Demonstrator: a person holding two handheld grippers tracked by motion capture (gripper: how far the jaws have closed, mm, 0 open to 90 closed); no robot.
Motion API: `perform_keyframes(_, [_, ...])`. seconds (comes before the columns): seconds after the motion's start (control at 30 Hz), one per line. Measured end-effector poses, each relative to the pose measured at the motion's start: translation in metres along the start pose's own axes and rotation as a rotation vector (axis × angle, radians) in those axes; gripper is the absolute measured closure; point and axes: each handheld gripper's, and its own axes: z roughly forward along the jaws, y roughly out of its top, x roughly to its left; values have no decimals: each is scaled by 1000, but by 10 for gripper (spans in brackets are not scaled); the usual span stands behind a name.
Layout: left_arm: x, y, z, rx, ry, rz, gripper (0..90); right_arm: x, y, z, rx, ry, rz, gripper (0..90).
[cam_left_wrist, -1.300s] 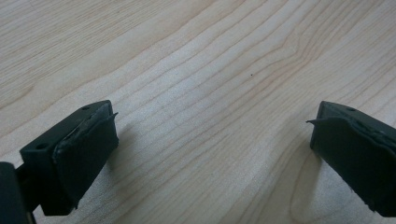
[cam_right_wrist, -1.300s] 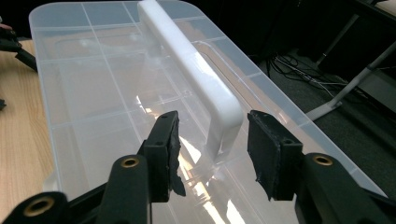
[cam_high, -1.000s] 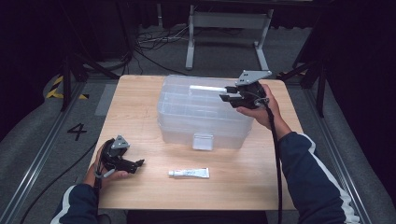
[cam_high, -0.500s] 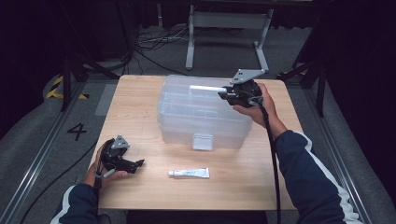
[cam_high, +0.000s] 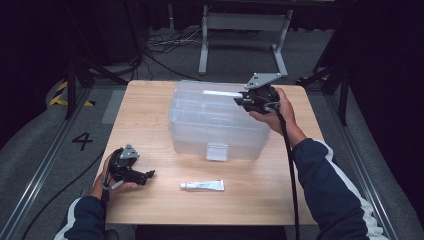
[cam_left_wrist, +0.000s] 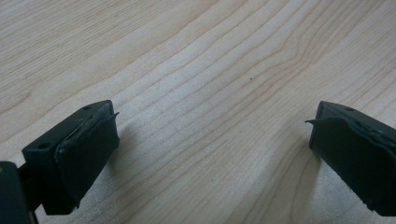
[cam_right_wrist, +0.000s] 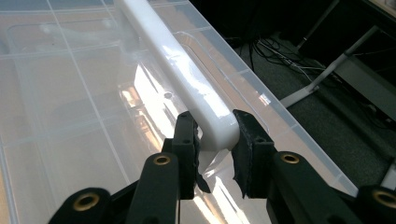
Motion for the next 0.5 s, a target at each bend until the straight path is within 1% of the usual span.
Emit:
perform_keyframes(0.1, [0, 0, 0, -1, -5, 3, 20, -1, 1, 0, 6, 8, 1, 726])
perform_keyframes(0.17, [0, 0, 0, -9, -9, 3, 44, -3, 2, 1, 4, 11, 5, 726])
perform_keyframes(0.23, [0, 1, 0, -17, -3, -3, 79, -4, 2, 1, 6, 12, 6, 726])
perform_keyframes(0.33, [1, 1, -1, -20, 4, -3, 106, -6, 4, 1, 9, 21, 10, 726])
perform_keyframes(0.43, [1, 1, -1, -26, 7, -2, 128, -8, 5, 1, 9, 20, 14, 726])
perform_keyframes(0.5, [0, 3, -1, -28, -14, 10, 183, -10, 6, 1, 10, 23, 20, 726])
